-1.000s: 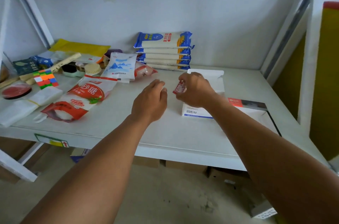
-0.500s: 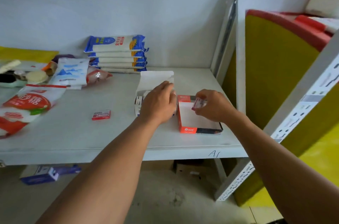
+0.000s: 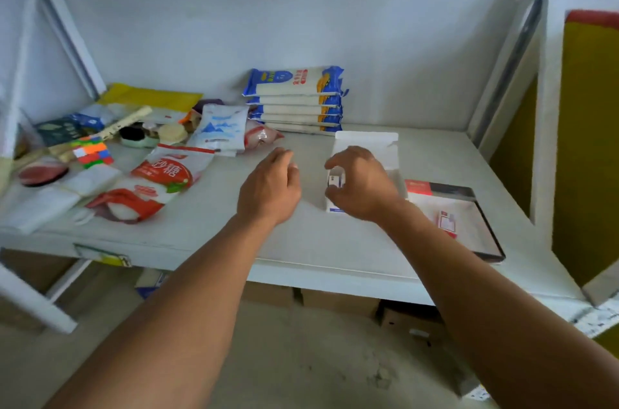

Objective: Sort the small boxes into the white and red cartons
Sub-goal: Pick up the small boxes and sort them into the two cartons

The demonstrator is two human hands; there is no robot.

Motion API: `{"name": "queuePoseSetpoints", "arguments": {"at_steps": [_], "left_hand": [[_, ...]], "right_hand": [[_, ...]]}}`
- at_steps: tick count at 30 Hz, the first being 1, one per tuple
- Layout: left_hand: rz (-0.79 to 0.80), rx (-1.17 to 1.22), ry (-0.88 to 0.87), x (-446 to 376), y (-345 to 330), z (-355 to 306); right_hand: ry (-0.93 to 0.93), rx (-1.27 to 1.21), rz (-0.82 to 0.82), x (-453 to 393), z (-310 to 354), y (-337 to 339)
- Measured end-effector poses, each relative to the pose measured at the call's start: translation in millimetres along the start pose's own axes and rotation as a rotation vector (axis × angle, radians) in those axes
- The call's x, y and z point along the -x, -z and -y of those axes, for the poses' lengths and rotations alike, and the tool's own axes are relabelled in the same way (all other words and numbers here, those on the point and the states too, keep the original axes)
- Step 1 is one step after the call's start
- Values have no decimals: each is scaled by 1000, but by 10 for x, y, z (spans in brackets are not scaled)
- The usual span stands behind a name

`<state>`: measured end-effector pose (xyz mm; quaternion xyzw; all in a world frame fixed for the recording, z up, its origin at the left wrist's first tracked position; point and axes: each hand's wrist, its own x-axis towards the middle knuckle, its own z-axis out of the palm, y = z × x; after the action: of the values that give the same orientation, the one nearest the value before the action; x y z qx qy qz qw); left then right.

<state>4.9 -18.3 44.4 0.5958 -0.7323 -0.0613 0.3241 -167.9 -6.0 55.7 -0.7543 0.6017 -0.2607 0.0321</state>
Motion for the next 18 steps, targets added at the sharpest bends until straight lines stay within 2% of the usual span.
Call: {"name": "queuePoseSetpoints", "arguments": {"at_steps": [4,9,13,18], "left_hand": [[-51,-42,70,63,198,415],[-78,-21,134,113,286,771],[-99,14,172,142,275,878],[-82,32,155,113,160,698]], "right_hand": [[166,279,188,-193,578,-475],[124,261,348,-334,815,-843],[137,257,328,-332,782,-873],[155,249,248,-264,666,-769]]}}
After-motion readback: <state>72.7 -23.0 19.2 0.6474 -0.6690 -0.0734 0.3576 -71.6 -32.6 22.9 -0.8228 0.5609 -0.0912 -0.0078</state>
